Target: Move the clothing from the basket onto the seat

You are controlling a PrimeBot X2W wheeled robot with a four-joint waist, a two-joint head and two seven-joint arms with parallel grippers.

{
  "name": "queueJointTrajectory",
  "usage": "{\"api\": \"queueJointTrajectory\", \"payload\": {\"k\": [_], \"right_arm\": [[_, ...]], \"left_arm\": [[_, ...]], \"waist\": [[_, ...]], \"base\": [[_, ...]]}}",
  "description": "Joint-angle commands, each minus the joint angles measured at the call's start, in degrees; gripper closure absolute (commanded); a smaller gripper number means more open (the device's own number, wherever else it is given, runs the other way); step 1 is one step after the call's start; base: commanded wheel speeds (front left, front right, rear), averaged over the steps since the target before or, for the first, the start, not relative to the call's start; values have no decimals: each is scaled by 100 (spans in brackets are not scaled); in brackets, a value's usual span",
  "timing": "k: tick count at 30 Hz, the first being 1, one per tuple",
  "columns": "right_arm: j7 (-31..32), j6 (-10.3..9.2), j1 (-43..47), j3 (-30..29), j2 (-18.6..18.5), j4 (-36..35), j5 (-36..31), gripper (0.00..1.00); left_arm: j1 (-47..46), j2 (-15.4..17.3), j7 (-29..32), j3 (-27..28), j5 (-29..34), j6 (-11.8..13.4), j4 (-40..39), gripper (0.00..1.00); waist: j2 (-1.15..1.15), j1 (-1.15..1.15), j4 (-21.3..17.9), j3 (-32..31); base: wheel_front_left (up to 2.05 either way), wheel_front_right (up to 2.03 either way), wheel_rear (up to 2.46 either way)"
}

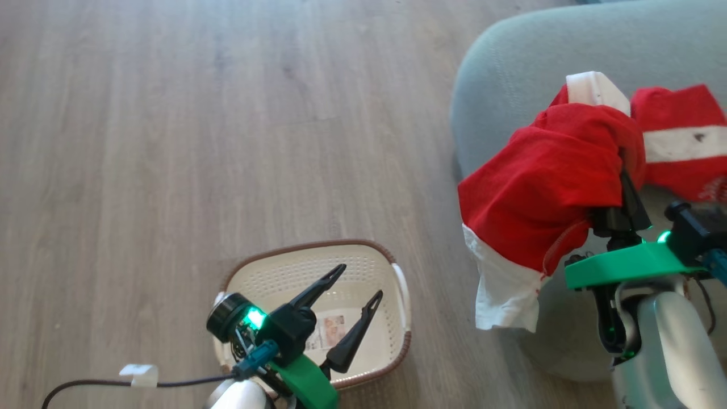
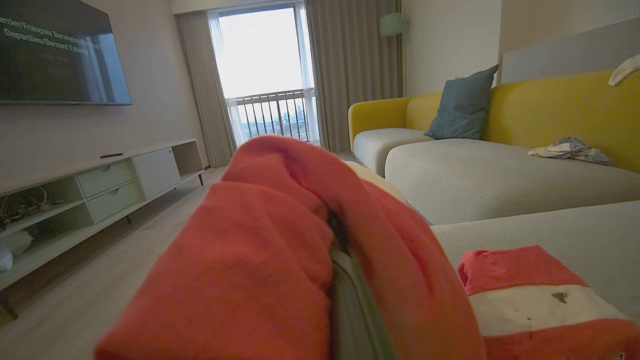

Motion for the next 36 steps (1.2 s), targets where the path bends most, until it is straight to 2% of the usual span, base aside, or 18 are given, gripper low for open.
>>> {"api": "queueJointTrajectory", "payload": {"k": [1, 19, 28, 36], "right_arm": [[-54, -1, -115, 81, 29, -264, -22, 100], [-54, -1, 89, -238, 29, -569, 150, 100], [-54, -1, 211, -436, 29, -636, 247, 100], [-54, -1, 295, -578, 29, -703, 296, 100]], "left_arm": [[-100, 58, -28, 165, 50, -7, -223, 0], [-168, 189, -28, 108, 89, -7, -367, 0], [-185, 134, -28, 53, 119, -7, -396, 0], [-247, 144, -28, -97, 104, -7, -379, 0]], "waist": [[0, 0, -220, 57], [0, 0, -1797, 346], [0, 0, -2259, 378], [0, 0, -2288, 397]], "base": [[0, 0, 0], [0, 0, 0], [0, 0, 0], [0, 0, 0]]}}
